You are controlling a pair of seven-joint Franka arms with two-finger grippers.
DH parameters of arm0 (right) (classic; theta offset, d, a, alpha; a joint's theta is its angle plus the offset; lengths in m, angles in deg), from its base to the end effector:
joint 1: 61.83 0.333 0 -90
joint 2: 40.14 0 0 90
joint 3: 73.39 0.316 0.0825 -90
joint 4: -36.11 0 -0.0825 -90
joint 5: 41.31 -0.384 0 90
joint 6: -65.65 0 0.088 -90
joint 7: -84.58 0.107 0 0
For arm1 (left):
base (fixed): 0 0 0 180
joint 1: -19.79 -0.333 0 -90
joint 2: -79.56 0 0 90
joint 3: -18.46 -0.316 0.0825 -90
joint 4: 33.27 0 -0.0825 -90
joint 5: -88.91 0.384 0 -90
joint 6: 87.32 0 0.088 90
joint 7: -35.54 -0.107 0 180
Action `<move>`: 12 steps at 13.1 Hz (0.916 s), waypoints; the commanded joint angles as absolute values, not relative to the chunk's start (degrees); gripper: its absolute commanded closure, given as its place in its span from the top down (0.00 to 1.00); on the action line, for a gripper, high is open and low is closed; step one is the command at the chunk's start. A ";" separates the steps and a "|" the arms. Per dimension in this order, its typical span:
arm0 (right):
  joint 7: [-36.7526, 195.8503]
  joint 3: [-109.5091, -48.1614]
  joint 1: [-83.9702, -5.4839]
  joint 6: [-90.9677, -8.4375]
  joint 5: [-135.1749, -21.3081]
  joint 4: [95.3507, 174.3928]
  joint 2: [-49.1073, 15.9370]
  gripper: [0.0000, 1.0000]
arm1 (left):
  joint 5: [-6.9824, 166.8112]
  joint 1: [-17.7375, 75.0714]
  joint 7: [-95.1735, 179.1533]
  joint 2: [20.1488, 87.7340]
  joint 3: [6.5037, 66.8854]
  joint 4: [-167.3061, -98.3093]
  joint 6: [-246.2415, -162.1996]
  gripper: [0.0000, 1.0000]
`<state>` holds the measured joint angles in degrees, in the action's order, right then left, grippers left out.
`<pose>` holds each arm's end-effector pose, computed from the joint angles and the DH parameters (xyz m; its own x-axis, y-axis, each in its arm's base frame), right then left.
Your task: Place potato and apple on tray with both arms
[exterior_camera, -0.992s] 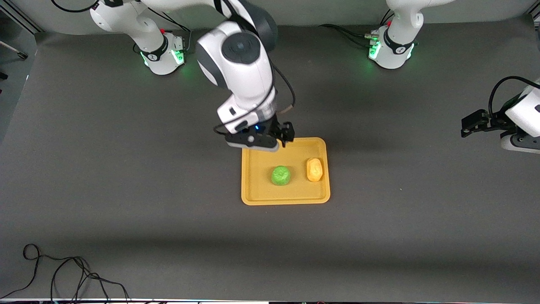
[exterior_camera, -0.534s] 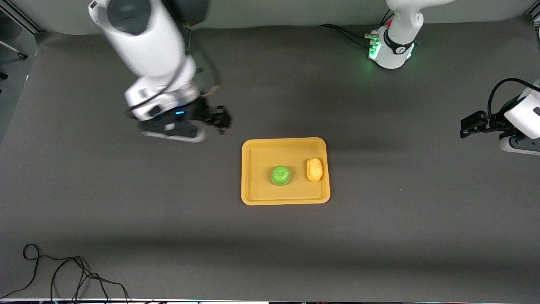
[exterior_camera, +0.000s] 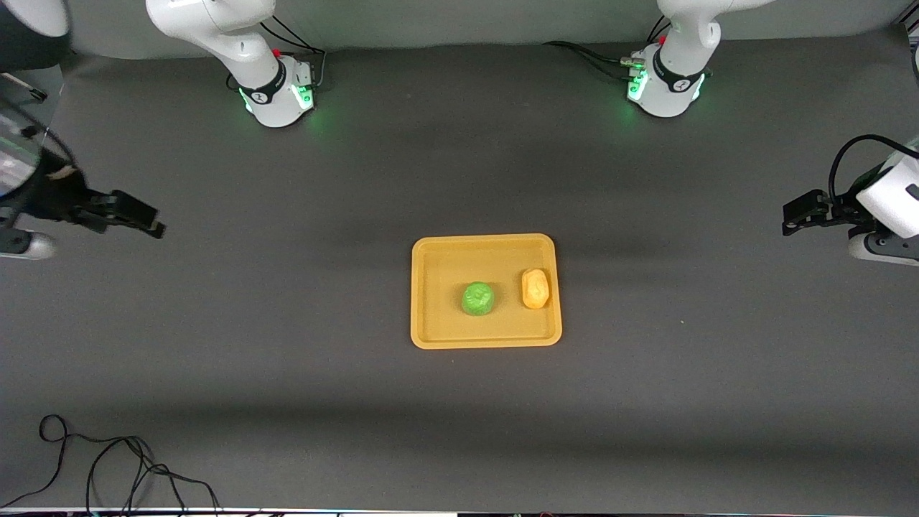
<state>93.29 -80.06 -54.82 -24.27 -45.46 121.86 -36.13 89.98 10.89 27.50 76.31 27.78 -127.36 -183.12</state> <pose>0.5761 0.0137 0.6203 0.9894 -0.1448 -0.0065 -0.1450 -0.9874 -0.0640 0.5766 -0.0001 0.5677 0.9885 -0.1490 -0.0272 -0.1492 -0.9888 -0.0056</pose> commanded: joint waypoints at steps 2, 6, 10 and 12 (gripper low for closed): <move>87.66 -74.00 -64.37 -25.23 -45.09 123.92 -37.50 1.00 | 90.05 11.00 26.75 76.40 27.77 -127.31 -182.24 1.00; 87.05 -74.18 -64.38 -24.79 -43.51 123.92 -37.50 1.00 | 89.96 11.00 26.66 76.22 27.77 -127.23 -182.59 1.00; 80.46 -74.18 -64.37 -24.87 -43.07 124.71 -37.32 1.00 | 89.79 10.92 26.66 76.22 27.77 -127.23 -182.59 1.00; 78.35 -74.18 -64.29 -24.96 -42.46 124.88 -37.32 1.00 | 89.79 10.92 26.66 76.22 27.77 -127.23 -182.59 1.00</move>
<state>81.06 -74.41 -64.24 -24.30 -43.83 123.53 -36.22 89.96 10.88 27.50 76.07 27.80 -127.37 -183.09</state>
